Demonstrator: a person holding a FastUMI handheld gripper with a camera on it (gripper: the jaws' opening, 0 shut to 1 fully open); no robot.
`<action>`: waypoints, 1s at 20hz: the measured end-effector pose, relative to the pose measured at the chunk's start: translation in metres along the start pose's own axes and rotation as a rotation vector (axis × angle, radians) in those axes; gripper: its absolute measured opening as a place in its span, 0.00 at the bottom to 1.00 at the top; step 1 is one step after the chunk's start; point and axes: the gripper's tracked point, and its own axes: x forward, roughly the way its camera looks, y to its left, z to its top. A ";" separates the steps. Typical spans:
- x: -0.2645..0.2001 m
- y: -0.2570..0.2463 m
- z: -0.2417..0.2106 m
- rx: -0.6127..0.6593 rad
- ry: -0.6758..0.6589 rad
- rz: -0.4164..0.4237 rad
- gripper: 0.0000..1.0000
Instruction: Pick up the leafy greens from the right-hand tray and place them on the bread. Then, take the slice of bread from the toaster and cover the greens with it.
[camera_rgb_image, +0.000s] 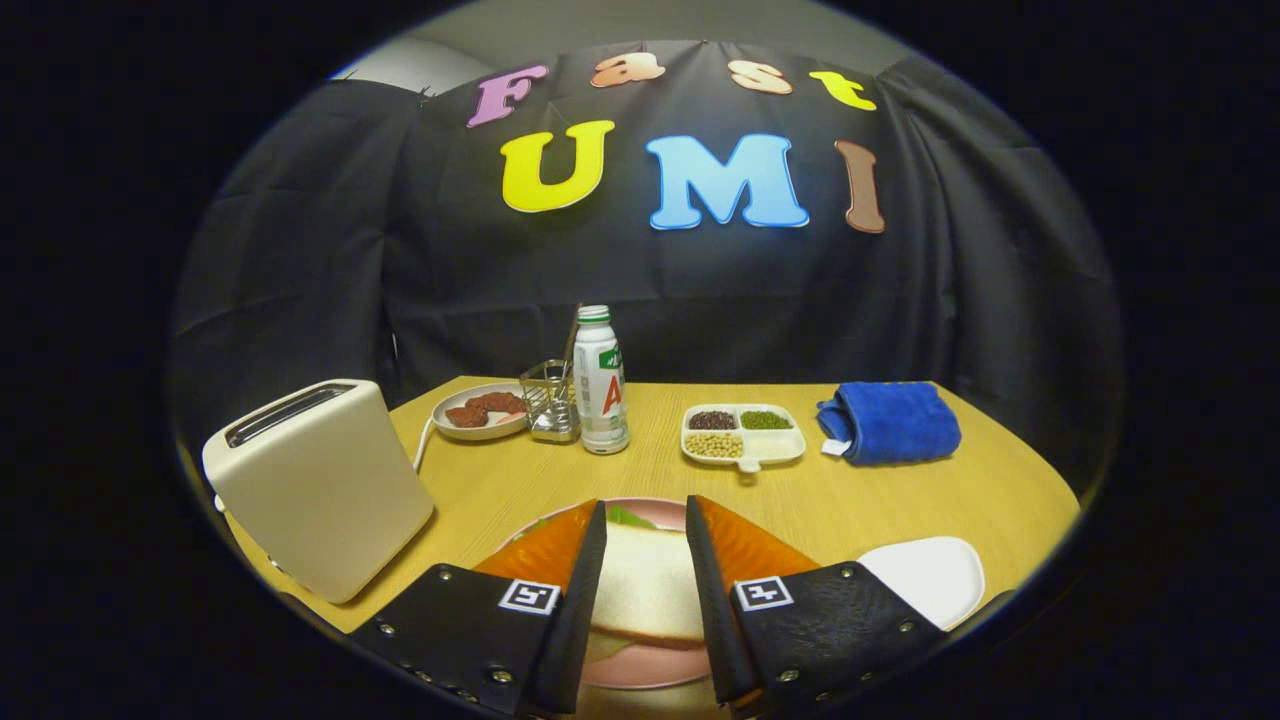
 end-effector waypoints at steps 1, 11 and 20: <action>-0.002 -0.005 0.007 -0.008 -0.019 -0.003 0.49; -0.045 -0.115 0.076 -0.043 -0.201 -0.110 0.49; -0.086 -0.213 0.091 -0.027 -0.241 -0.223 0.49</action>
